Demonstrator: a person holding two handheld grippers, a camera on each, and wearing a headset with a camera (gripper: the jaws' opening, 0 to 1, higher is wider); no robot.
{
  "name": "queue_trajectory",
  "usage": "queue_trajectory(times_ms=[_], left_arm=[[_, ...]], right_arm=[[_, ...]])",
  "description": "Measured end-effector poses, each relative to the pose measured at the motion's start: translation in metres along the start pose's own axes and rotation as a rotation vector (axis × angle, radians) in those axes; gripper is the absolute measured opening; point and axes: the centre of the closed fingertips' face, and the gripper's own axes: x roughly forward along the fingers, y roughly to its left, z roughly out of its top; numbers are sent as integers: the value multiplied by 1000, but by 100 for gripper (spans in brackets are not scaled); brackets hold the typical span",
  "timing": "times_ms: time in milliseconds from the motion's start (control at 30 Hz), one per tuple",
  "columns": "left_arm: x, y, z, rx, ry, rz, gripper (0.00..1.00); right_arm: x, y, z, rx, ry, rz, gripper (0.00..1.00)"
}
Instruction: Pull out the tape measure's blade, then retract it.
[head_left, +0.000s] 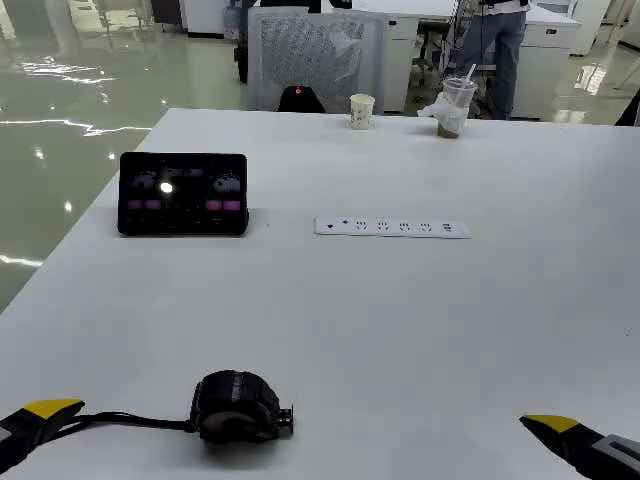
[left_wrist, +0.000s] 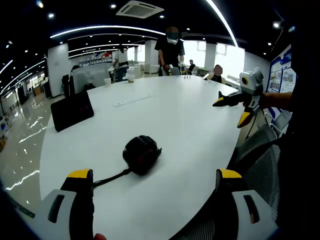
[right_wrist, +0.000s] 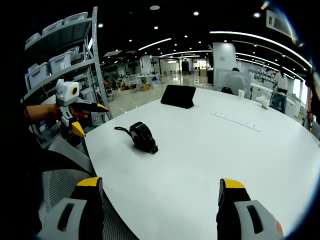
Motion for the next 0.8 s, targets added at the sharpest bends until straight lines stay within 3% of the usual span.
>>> queue_trajectory(times_ms=[800], left_arm=[[2,0,-1,13,9,-3,99]], right_arm=[[0,0,0,-13,-5,18,97]])
